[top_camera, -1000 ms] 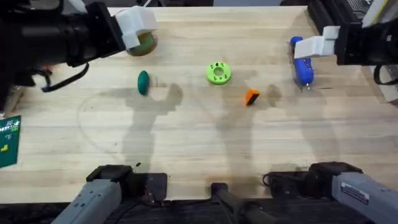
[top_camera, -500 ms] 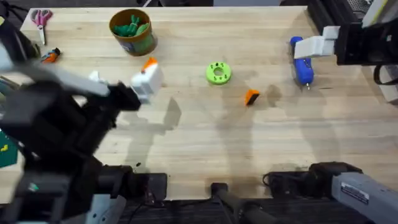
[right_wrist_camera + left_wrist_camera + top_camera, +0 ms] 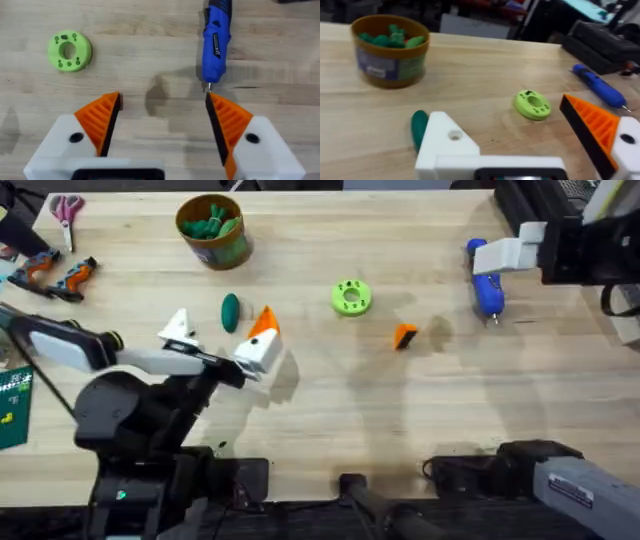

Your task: Pick up the gripper from the table and insert it into the empty holder that is missing its gripper. Then pick up a screw, insert it into the mounting hole, and use the screwdriver to tighten it. Finally, clean up the table by picking up the vegetable and placing it into the bucket.

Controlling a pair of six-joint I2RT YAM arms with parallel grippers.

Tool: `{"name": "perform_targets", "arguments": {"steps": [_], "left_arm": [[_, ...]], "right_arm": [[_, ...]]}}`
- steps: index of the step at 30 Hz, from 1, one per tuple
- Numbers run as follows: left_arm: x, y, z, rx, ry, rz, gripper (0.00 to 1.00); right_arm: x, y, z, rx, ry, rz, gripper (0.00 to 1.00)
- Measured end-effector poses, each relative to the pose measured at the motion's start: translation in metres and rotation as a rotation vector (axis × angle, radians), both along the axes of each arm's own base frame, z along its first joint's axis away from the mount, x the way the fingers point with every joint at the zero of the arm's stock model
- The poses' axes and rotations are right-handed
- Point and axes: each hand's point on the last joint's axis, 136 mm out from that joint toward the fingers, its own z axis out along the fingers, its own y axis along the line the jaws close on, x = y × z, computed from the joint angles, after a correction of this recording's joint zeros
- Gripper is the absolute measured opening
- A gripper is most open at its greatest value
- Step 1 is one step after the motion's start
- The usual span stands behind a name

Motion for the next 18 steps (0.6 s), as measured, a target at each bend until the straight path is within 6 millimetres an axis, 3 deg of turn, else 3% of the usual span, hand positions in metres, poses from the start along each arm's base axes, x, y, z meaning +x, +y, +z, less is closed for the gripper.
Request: {"name": "perform_targets", "arguments": {"steps": [9,11,18], "left_arm": [[-0.015,-0.032,-0.001,0.036,-0.058,-0.215,0.986],[-0.028,-0.048,-0.001,0.080,-0.090,-0.339,0.986],[-0.044,-0.063,-0.002,0.136,-0.139,-0.469,0.986]], "right_arm": [[0.000,0.000,0.000,0.000,0.000,0.000,0.990],[0.000,0.000,0.000,0.000,0.000,0.000,0.990],[0.000,0.000,0.000,0.000,0.000,0.000,0.992]]}}
